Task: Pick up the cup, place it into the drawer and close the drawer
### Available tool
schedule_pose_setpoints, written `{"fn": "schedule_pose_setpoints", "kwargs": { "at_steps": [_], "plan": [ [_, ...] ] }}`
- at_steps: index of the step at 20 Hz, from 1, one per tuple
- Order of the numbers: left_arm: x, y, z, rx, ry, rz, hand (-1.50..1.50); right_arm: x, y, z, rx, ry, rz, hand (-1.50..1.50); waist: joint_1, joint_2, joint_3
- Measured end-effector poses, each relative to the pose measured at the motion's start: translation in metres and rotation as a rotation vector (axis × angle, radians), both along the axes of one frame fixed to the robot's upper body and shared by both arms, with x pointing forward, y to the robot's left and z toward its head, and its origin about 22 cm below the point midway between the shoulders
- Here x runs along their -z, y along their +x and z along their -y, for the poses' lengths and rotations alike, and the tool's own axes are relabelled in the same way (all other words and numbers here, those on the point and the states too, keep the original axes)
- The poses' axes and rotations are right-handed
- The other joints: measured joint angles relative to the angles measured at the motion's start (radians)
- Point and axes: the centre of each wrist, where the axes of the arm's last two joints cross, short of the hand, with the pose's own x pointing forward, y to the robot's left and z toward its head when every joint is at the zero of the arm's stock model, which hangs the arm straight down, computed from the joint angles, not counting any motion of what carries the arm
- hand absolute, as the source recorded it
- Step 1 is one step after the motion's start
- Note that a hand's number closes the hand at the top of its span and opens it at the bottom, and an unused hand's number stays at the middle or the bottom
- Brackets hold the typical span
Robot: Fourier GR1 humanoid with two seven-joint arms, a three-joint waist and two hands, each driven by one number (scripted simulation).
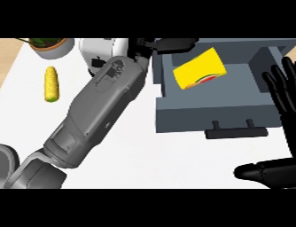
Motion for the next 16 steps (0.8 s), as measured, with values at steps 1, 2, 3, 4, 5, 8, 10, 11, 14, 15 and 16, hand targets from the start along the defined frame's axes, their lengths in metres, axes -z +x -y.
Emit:
{"fn": "schedule_pose_setpoints", "kwargs": {
  "at_steps": [1,2,3,4,5,8,10,11,14,15,16],
  "plan": [
    [0.002,0.0,0.002,0.001,0.011,-0.003,1.5,-0.001,0.001,-0.002,-0.001,0.0,-0.001,-1.5,-0.001,0.0,0.0],
    [-0.001,0.001,0.006,0.006,0.024,-0.011,1.5,-0.001,0.001,0.0,0.002,-0.003,0.002,-1.5,-0.001,0.0,0.0],
    [0.002,0.002,0.006,0.005,0.034,-0.016,1.5,0.001,-0.001,0.0,-0.002,0.001,0.0,-1.5,-0.004,0.001,0.0],
    [0.003,0.002,0.008,0.002,0.049,-0.018,1.5,0.001,0.001,0.0,-0.005,0.001,0.002,-1.5,-0.01,0.002,0.0],
    [0.004,0.003,0.009,0.0,0.065,-0.015,1.5,0.001,0.003,0.001,-0.006,0.002,0.003,-1.5,-0.013,0.004,0.0],
    [0.01,0.005,0.011,-0.011,0.103,-0.018,1.5,0.002,0.002,-0.002,-0.028,0.002,0.006,-1.5,-0.03,0.008,0.001],
    [0.013,0.005,0.012,-0.012,0.127,-0.02,1.5,0.001,0.004,-0.002,-0.038,0.004,0.01,-1.5,-0.036,0.009,0.001],
    [0.016,0.005,0.012,-0.017,0.136,-0.021,1.5,-0.001,0.005,-0.001,-0.041,0.007,0.012,-1.5,-0.04,0.01,0.001],
    [0.018,0.004,0.015,-0.021,0.186,-0.032,1.5,-0.005,0.007,-0.006,-0.048,0.004,0.016,-1.5,-0.048,0.011,0.001],
    [0.02,0.004,0.015,-0.025,0.205,-0.035,1.5,-0.004,0.008,-0.006,-0.053,0.003,0.014,-1.5,-0.05,0.012,0.001],
    [0.021,0.003,0.017,-0.03,0.224,-0.036,-1.5,-0.003,0.007,-0.005,-0.055,0.005,0.013,-1.5,-0.054,0.012,0.001]
  ]
}}
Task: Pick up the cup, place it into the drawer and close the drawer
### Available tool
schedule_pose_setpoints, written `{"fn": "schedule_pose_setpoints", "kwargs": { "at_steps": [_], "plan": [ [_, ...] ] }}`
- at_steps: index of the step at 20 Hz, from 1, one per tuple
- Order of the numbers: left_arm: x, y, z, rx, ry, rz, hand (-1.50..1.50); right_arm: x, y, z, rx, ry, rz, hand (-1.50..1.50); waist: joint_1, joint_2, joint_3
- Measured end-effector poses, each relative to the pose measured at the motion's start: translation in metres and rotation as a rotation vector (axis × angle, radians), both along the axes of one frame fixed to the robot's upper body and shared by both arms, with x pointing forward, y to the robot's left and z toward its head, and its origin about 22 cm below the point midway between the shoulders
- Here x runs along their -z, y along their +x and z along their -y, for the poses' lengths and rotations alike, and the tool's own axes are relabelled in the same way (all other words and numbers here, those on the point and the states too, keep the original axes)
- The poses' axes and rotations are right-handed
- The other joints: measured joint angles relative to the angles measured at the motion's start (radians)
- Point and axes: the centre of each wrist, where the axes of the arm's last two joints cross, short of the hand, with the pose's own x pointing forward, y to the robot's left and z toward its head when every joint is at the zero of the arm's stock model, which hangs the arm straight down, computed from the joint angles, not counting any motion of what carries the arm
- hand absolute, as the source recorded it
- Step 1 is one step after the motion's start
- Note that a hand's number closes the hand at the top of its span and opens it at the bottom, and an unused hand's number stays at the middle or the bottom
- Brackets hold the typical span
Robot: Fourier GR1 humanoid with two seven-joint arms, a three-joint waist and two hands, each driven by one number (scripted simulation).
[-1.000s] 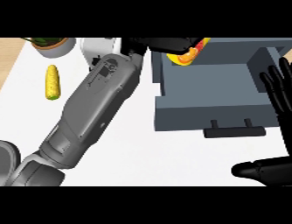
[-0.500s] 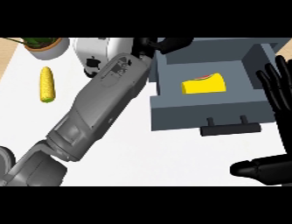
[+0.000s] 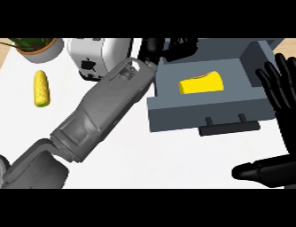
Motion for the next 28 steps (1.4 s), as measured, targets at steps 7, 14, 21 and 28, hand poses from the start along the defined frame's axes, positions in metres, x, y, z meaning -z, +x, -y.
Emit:
{"fn": "schedule_pose_setpoints", "kwargs": {
  "at_steps": [7,14,21,28],
  "plan": [
    [0.006,-0.003,0.004,-0.024,0.047,-0.002,-1.5,-0.005,0.001,-0.006,-0.02,0.018,0.011,-1.5,-0.014,0.005,0.0],
    [-0.001,-0.006,0.008,0.033,-0.079,0.026,-1.5,-0.007,0.001,-0.002,-0.056,0.052,0.012,-1.5,-0.005,0.003,0.0],
    [-0.021,-0.008,0.014,0.094,-0.247,0.05,-1.5,-0.007,-0.004,0.01,-0.081,0.074,-0.002,1.5,0.046,-0.011,-0.001],
    [-0.022,-0.008,-0.01,0.067,-0.339,0.034,-1.5,-0.013,-0.014,0.021,-0.111,-0.086,0.004,1.5,0.099,-0.025,-0.002]
  ]
}}
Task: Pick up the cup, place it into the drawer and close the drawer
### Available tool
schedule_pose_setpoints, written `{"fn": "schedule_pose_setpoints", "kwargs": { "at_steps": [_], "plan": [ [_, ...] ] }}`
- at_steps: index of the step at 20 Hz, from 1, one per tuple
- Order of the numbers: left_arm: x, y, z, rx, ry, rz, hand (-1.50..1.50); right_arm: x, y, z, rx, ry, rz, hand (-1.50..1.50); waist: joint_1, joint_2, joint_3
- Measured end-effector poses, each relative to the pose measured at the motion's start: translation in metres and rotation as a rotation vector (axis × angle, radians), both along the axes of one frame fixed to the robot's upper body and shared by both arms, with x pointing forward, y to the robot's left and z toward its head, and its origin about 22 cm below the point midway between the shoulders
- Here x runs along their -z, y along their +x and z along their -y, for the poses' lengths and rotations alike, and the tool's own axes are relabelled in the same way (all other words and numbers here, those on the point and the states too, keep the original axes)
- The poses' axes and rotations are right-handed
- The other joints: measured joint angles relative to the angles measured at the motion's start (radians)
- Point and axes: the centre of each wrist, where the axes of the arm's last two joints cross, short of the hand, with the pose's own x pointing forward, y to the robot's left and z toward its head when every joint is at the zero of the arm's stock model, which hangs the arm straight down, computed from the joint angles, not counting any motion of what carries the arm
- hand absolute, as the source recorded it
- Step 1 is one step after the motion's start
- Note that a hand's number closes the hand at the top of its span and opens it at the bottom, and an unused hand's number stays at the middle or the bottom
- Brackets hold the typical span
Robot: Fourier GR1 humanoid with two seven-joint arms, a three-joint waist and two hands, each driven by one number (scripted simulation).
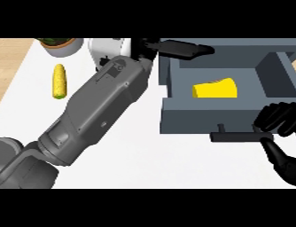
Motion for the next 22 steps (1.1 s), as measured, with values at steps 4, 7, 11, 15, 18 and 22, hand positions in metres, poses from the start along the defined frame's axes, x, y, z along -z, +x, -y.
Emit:
{"fn": "schedule_pose_setpoints", "kwargs": {
  "at_steps": [4,7,11,15,18,22],
  "plan": [
    [0.007,0.0,-0.037,-0.042,-0.045,-0.022,-1.5,0.0,-0.008,0.008,0.002,-0.118,0.0,1.5,0.017,-0.005,0.0],
    [0.017,-0.008,-0.067,-0.064,-0.063,-0.041,-1.5,0.004,-0.011,0.01,0.014,-0.193,-0.006,1.5,0.028,-0.007,0.0],
    [0.035,-0.028,-0.108,-0.087,-0.083,-0.064,-1.5,0.007,-0.013,0.01,0.032,-0.274,-0.025,1.5,0.037,-0.008,0.0],
    [0.039,-0.049,-0.145,-0.107,-0.103,-0.08,-1.5,0.018,-0.007,0.004,0.057,-0.325,-0.047,1.5,0.031,-0.004,0.0],
    [0.053,-0.07,-0.174,-0.115,-0.11,-0.089,-1.5,0.026,-0.003,0.001,0.066,-0.391,-0.047,1.5,0.03,-0.002,0.0],
    [0.064,-0.089,-0.196,-0.11,-0.114,-0.098,-1.5,0.029,0.01,-0.009,0.056,-0.575,0.012,1.5,0.037,0.001,0.0]
  ]
}}
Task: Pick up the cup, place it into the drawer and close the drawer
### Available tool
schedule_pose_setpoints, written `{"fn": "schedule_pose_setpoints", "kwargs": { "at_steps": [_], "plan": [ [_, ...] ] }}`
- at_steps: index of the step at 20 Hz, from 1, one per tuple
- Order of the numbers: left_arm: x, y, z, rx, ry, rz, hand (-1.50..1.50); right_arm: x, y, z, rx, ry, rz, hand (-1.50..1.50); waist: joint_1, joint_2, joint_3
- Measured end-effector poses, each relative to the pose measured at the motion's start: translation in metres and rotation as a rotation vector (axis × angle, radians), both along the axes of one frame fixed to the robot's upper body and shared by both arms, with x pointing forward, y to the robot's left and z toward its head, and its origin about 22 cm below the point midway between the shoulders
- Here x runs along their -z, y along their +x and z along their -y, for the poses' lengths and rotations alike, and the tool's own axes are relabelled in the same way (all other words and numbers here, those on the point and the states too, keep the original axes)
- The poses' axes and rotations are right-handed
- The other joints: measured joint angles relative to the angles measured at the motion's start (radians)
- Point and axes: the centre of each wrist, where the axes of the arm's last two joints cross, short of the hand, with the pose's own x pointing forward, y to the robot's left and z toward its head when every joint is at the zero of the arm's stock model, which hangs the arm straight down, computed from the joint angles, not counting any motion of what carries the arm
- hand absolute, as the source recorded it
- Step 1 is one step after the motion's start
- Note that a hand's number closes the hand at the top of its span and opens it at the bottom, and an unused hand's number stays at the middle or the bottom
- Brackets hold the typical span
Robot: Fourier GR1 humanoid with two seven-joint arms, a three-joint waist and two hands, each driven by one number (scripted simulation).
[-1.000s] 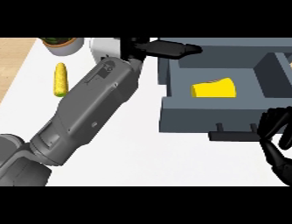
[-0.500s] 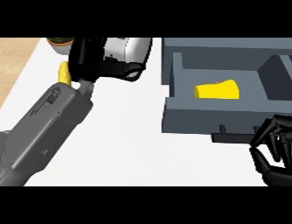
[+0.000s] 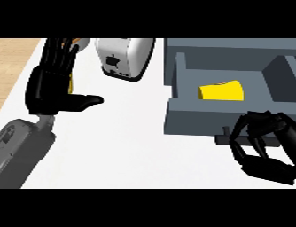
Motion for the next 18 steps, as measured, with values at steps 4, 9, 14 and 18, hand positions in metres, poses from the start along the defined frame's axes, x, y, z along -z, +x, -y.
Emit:
{"fn": "schedule_pose_setpoints", "kwargs": {
  "at_steps": [4,9,14,18],
  "plan": [
    [0.007,-0.014,-0.028,-0.009,0.003,0.002,-1.5,0.02,0.01,-0.011,-0.013,-0.171,0.028,1.5,-0.002,0.003,0.0],
    [0.021,-0.036,-0.057,-0.024,-0.001,0.0,-1.5,0.057,0.028,-0.025,-0.01,-0.293,0.042,-1.5,-0.011,0.004,0.0],
    [0.03,-0.048,-0.084,-0.025,-0.001,-0.004,-1.5,0.091,0.05,-0.041,0.005,-0.37,0.021,-1.5,-0.018,0.005,0.0],
    [0.039,-0.057,-0.094,-0.027,-0.008,-0.004,-1.5,0.112,0.07,-0.046,0.002,-0.443,-0.006,-1.5,-0.021,0.006,0.0]
  ]
}}
